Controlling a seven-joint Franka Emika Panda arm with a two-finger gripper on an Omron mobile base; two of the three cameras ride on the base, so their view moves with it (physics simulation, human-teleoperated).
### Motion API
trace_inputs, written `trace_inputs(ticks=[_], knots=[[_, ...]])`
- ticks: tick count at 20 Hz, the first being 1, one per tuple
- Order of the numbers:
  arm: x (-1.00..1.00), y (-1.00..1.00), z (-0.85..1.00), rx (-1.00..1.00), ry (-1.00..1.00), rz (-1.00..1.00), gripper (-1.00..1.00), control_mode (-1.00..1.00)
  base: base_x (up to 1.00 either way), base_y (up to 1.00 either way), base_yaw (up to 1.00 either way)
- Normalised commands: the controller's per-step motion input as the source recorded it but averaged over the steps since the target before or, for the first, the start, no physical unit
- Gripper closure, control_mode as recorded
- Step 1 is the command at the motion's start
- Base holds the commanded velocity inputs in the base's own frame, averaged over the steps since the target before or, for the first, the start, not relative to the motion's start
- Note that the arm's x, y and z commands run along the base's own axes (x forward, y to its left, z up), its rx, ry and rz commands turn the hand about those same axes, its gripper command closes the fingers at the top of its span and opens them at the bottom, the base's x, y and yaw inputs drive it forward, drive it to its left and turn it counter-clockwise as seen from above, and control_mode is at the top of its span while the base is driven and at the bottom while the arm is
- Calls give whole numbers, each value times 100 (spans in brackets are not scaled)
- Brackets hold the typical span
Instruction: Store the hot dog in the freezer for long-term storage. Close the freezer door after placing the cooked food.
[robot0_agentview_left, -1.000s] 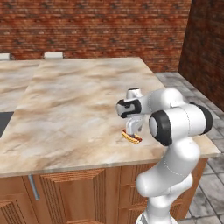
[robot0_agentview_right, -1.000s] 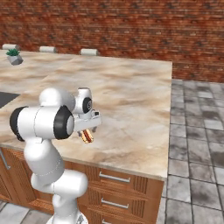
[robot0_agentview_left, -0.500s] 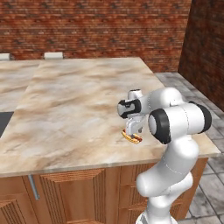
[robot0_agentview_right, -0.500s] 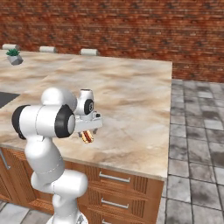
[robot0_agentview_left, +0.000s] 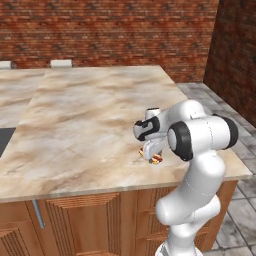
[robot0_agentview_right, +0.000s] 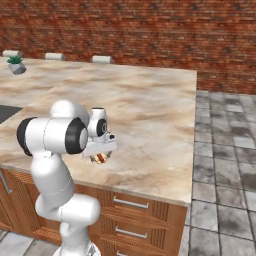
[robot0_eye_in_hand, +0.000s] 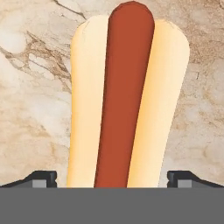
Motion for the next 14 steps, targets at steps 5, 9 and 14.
trace_inputs(ticks=[5, 9, 14], knots=[[0, 0, -28, 0, 0, 0, -100, -100, 0, 0, 0], [0, 0, -11, 0, 0, 0, -100, -100, 0, 0, 0], [0, 0, -12, 0, 0, 0, -100, -100, 0, 0, 0]])
